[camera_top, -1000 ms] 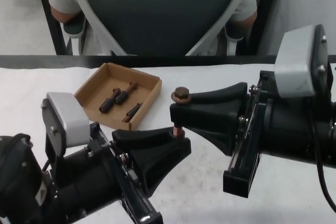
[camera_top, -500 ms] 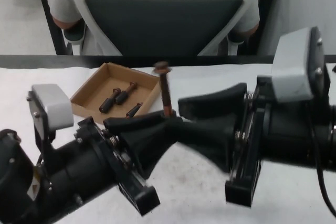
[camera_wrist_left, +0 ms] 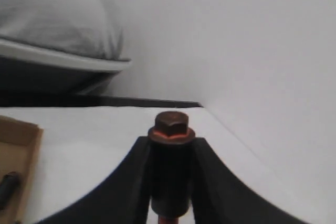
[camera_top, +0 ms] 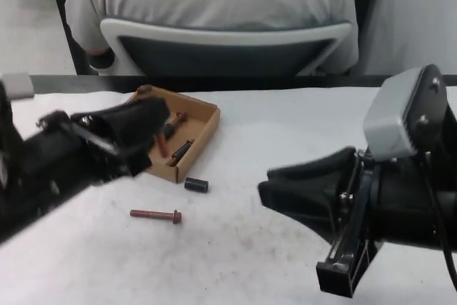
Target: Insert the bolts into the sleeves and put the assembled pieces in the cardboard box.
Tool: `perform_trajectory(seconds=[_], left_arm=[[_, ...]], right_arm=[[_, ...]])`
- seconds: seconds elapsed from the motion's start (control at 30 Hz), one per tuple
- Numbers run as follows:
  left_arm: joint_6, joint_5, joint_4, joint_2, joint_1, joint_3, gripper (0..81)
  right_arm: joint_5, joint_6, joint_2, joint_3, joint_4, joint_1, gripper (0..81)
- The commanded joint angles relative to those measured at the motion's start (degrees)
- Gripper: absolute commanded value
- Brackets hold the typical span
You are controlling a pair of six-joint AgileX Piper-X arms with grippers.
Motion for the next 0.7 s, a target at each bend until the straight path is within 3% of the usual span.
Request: perform_trajectory(seconds=[0.0,0.33,0.67], left_arm=[[6.5,1.2,19.5,0.1,4.1,-8.0,0.8],[9.5,-1.5,39.6,12.5,5.3,-24.7,0.8],[12.8,-4.6,51.2,27.7,5.8,-37.5,0.8]], right_arm=[[1.4,-0.4,0.3,-0.2,5.2,0.1,0.8],[1.1,-1.5,10.6,-6.9,17.1,-0.3,0.7],[-0.2,-10.2,26.2,-23.6,36.0,-5.3,0.7]])
